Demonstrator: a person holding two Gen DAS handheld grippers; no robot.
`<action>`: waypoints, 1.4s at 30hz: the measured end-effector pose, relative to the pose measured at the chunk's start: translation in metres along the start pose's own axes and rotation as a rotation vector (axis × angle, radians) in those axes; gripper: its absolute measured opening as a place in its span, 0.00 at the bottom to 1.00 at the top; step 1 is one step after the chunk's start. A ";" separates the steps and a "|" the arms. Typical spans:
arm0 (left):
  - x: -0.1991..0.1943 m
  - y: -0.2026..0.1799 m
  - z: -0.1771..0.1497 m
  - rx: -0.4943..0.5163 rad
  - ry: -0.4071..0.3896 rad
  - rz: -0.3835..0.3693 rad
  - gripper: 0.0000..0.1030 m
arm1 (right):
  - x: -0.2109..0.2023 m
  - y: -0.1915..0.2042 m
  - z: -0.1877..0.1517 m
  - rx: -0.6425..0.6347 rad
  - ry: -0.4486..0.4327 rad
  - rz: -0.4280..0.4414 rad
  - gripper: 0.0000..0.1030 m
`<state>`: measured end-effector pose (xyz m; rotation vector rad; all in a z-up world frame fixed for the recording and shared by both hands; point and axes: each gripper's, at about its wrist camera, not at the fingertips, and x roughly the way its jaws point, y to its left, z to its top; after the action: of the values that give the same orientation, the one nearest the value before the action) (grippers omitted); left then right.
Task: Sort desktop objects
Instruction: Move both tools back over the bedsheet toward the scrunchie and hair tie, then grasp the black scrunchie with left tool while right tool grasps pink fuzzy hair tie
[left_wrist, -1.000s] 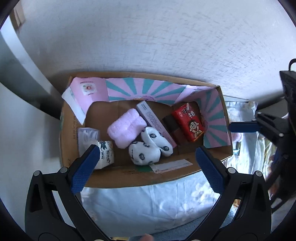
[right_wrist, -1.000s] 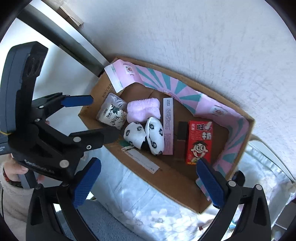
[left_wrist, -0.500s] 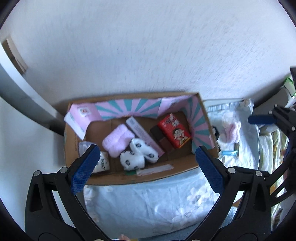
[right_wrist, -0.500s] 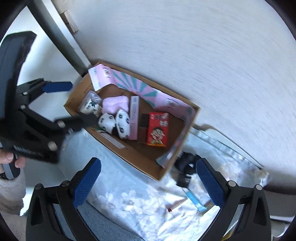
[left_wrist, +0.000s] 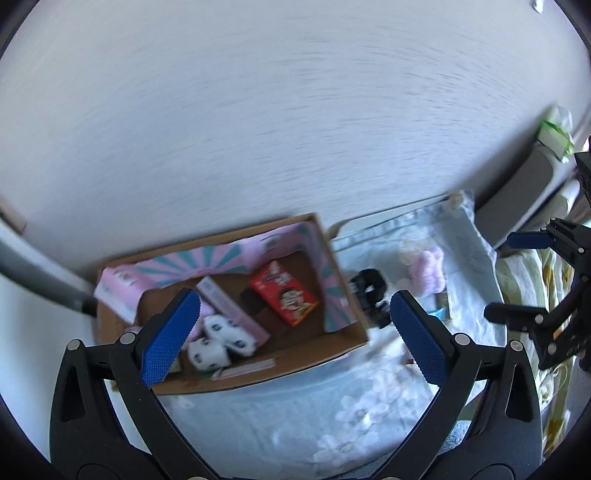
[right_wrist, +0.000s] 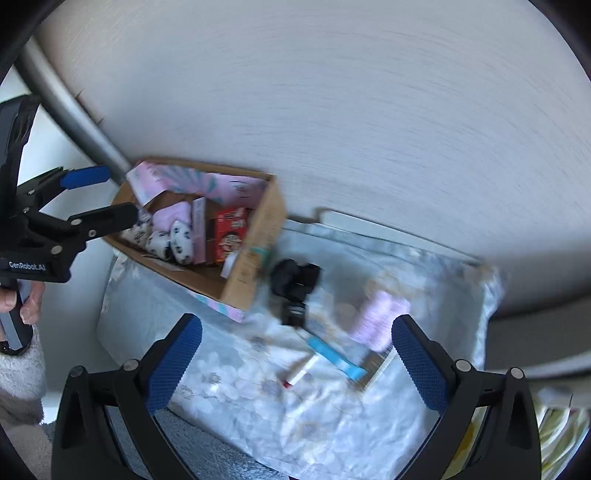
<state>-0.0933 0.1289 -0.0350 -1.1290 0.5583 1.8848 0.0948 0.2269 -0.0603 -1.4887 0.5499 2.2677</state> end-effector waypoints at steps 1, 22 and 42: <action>0.002 -0.010 0.002 0.021 -0.001 0.001 1.00 | -0.004 -0.010 -0.008 0.021 -0.009 -0.007 1.00; 0.154 -0.151 0.000 0.513 0.260 0.236 0.97 | 0.061 -0.111 -0.073 0.079 0.030 0.030 1.00; 0.227 -0.138 -0.027 0.565 0.387 0.336 0.64 | 0.159 -0.115 -0.037 0.004 0.102 0.142 0.83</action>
<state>-0.0176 0.2833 -0.2397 -1.0551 1.4710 1.6093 0.1229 0.3211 -0.2348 -1.6175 0.7115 2.3032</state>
